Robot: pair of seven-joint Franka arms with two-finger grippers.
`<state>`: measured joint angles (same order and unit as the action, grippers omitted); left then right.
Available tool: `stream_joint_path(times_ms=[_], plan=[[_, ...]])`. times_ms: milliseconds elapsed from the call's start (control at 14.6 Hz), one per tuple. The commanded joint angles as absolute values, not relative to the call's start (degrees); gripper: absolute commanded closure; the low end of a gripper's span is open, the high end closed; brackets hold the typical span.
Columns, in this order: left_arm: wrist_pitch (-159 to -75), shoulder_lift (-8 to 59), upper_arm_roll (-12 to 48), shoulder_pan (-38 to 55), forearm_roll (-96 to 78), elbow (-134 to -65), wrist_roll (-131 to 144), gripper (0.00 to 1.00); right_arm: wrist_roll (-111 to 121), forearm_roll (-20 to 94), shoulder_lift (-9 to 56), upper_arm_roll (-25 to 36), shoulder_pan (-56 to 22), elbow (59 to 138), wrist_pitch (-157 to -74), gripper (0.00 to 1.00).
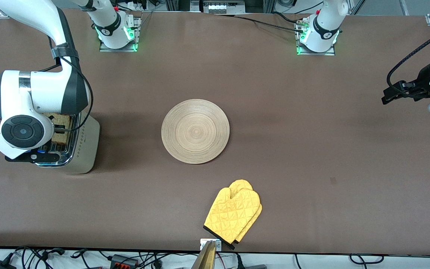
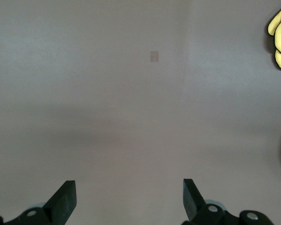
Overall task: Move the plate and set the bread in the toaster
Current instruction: 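Lower the bread slice into the toaster slot with the right gripper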
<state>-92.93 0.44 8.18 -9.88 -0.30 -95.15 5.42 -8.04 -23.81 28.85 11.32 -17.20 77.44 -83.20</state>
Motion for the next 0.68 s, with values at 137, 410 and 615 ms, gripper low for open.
stream_joint_path(times_ms=[137,410,615], plan=[[-91.2,0.8,8.0,-9.9,0.1,-93.6,5.3,0.0,-8.4,-22.1,28.6,11.4,-17.0,76.9,-84.6,1.0],[-90.6,0.5,8.0,-10.0,0.0,-93.6,5.3,0.0,-8.3,-22.2,28.4,11.4,-17.1,75.7,-85.9,1.0],[-90.6,0.4,8.2,-9.9,0.0,-93.5,5.3,0.0,-8.7,-21.9,28.5,11.4,-16.9,75.9,-85.8,1.0]])
